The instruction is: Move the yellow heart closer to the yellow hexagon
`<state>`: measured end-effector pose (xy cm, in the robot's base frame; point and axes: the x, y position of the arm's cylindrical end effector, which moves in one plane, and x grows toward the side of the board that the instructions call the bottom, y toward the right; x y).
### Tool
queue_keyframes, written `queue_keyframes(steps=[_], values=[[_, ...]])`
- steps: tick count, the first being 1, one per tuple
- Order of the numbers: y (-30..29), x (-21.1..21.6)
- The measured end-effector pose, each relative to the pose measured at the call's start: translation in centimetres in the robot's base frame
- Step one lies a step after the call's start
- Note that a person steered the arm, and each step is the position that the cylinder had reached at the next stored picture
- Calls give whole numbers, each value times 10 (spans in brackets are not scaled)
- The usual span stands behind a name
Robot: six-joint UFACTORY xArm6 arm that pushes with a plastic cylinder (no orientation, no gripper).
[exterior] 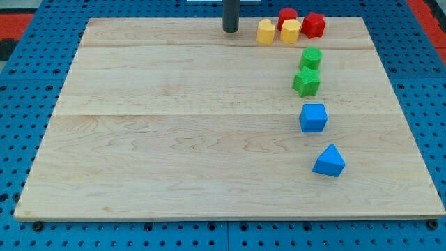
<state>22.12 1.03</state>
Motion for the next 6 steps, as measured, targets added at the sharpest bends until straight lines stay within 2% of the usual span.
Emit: queue_keyframes(steps=[6], values=[[-11,-6]])
